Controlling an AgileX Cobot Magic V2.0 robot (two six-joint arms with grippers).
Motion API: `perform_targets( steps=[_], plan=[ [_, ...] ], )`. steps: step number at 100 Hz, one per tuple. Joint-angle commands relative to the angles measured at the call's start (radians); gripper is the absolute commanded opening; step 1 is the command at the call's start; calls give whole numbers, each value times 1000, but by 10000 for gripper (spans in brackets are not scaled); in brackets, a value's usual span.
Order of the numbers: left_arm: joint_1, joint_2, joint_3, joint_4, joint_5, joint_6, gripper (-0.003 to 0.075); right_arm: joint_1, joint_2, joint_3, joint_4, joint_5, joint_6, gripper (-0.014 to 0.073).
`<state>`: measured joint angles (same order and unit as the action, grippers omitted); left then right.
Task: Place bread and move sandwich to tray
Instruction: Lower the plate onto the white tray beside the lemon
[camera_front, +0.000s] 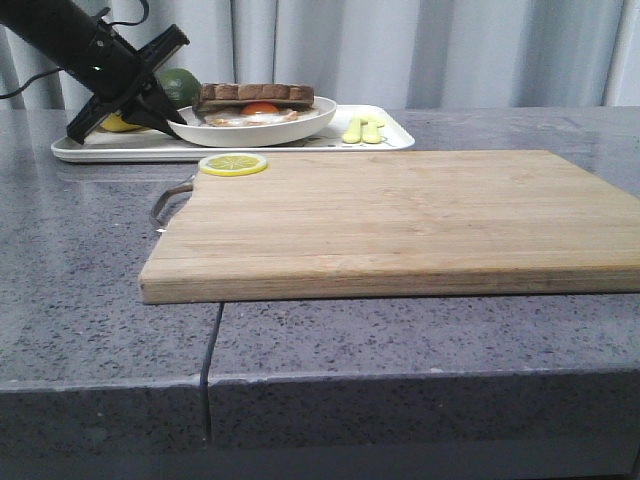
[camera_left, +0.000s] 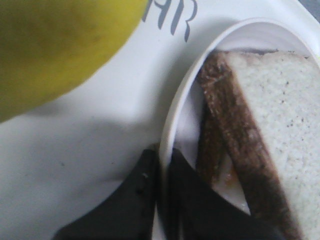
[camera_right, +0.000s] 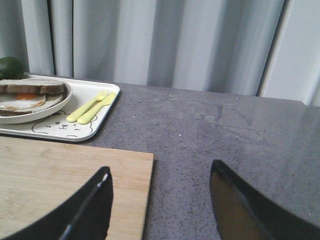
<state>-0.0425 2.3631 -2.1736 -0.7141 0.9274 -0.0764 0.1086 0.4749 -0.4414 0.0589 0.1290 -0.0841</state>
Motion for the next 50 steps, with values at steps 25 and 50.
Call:
perform_targets(
  steps=[25, 50],
  plan=[
    [-8, -71, -35, -56, -26, -17, -18, -4, 2, -26, -9, -86, 4, 437],
    [-8, -71, -43, -56, -20, -17, 91, -4, 2, -26, -9, -86, 4, 437]
  ],
)
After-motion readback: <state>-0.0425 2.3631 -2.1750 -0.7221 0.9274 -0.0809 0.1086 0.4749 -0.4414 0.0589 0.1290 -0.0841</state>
